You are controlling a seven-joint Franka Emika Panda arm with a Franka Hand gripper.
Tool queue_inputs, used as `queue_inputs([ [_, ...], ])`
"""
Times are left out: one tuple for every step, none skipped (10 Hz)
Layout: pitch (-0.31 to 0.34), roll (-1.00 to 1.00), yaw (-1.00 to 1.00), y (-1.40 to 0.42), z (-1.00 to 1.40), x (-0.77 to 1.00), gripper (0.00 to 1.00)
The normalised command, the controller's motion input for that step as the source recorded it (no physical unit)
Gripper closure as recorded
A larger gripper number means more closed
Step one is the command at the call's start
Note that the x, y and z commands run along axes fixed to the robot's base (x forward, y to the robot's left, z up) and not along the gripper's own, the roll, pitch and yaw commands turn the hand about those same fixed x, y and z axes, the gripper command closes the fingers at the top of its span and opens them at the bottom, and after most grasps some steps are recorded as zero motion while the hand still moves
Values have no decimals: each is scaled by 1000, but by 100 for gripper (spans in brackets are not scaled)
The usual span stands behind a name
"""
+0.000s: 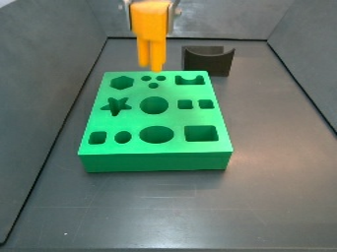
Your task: Insert the 3 prong object.
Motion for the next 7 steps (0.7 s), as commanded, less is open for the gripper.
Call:
queue_inputs([
  [-83,-1,-6,83,-343,-80,100],
  [-64,0,0,97,-371,-71,100],
  [-34,30,0,71,-406,-109,100],
  [0,80,0,31,-397,-100,100],
  [0,53,0,63,-297,-11,100],
  [29,84,-20,71,-277,0,100],
  [76,89,-126,120,-311,71,100],
])
